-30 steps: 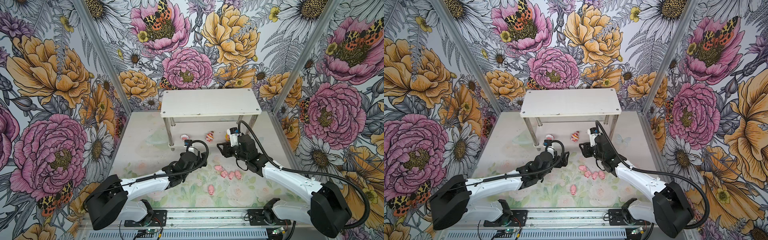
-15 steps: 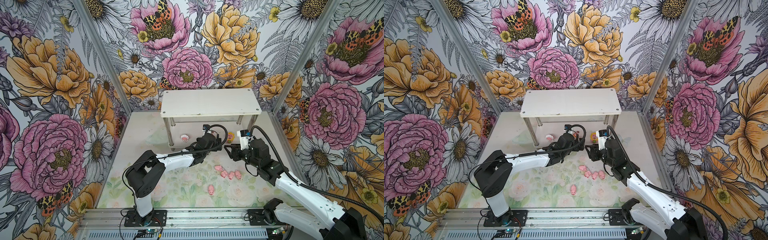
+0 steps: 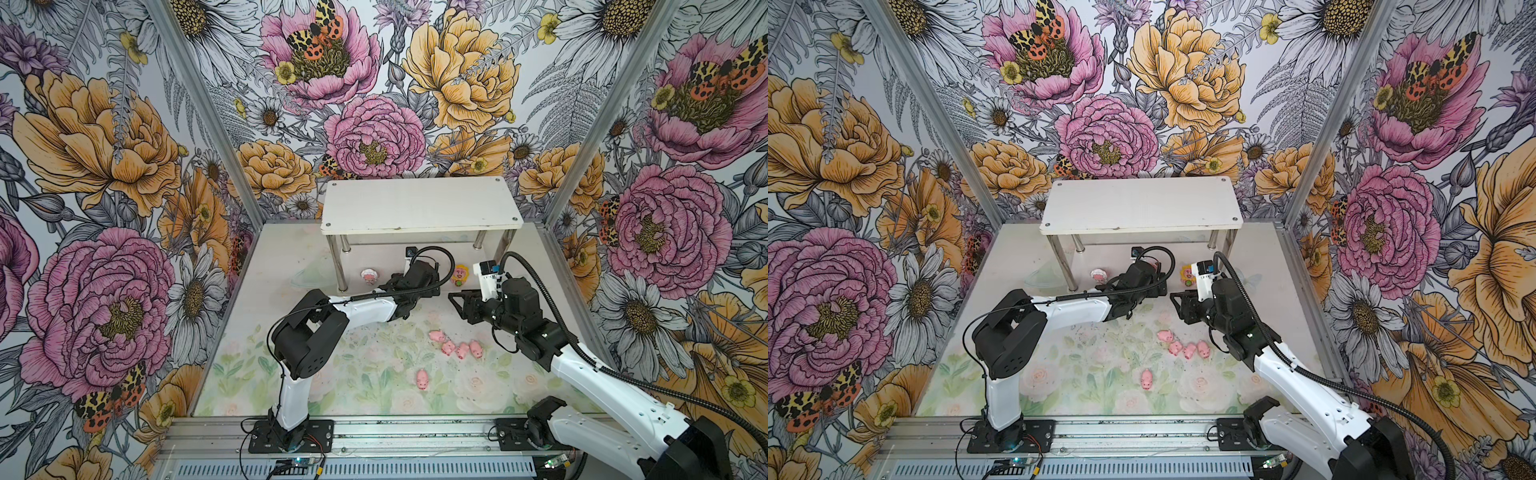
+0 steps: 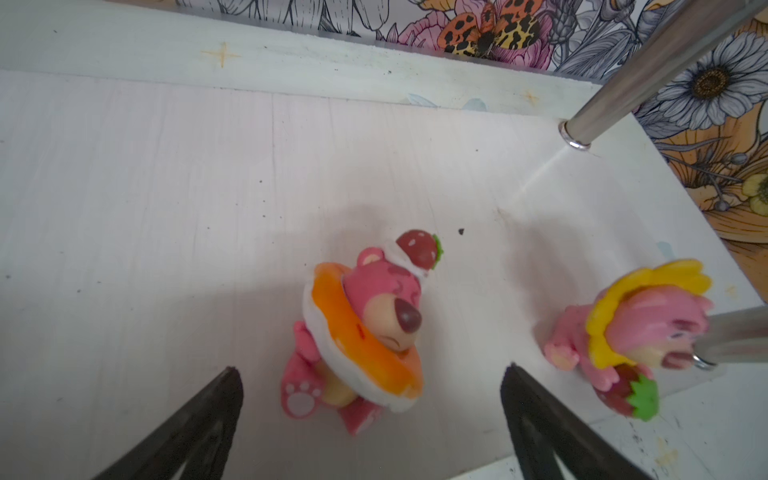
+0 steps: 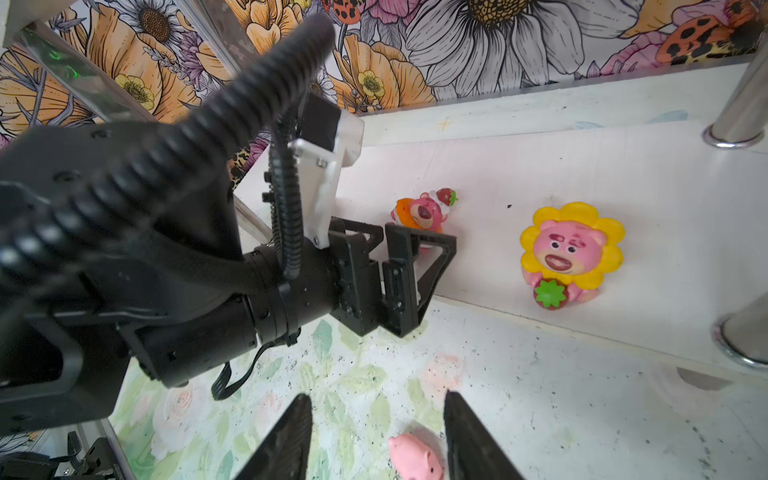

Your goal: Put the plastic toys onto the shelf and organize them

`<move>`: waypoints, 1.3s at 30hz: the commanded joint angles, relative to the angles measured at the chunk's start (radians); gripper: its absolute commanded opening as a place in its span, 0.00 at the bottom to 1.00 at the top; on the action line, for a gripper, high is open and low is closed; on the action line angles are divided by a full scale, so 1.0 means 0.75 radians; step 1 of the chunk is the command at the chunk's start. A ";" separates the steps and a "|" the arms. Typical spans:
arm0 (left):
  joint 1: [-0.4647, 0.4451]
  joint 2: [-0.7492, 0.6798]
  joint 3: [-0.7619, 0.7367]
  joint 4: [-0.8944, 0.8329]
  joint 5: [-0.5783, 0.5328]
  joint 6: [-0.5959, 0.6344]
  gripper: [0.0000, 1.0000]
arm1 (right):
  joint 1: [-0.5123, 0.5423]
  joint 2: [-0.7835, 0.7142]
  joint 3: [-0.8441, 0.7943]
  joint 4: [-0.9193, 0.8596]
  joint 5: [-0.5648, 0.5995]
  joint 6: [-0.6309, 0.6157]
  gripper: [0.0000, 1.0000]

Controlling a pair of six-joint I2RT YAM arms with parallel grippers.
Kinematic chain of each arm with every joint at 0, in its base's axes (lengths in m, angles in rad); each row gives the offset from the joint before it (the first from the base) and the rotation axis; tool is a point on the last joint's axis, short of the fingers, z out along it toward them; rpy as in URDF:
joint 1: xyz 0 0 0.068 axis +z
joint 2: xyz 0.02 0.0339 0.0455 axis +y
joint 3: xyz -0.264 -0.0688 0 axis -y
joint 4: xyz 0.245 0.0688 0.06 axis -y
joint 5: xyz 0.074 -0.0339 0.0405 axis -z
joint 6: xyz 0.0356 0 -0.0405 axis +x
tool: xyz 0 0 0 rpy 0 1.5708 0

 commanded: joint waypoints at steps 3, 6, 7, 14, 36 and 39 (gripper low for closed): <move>0.016 0.064 0.083 -0.010 0.012 0.001 0.99 | -0.016 -0.018 -0.024 0.008 -0.033 -0.018 0.53; 0.029 0.096 0.103 -0.009 0.043 -0.011 0.99 | -0.021 -0.018 -0.027 0.010 -0.033 -0.018 0.53; 0.031 0.103 0.108 -0.009 0.049 -0.013 0.98 | -0.025 -0.019 -0.031 0.010 -0.032 -0.019 0.53; 0.031 0.099 0.106 0.001 0.066 -0.017 0.72 | -0.034 -0.011 -0.035 0.022 -0.036 -0.011 0.54; -0.109 -0.487 -0.505 0.383 0.125 -0.047 0.27 | -0.031 -0.059 -0.074 0.040 -0.192 0.095 0.53; -0.169 -0.593 -0.668 0.533 0.129 -0.029 0.25 | -0.031 -0.076 -0.101 0.063 -0.237 0.134 0.53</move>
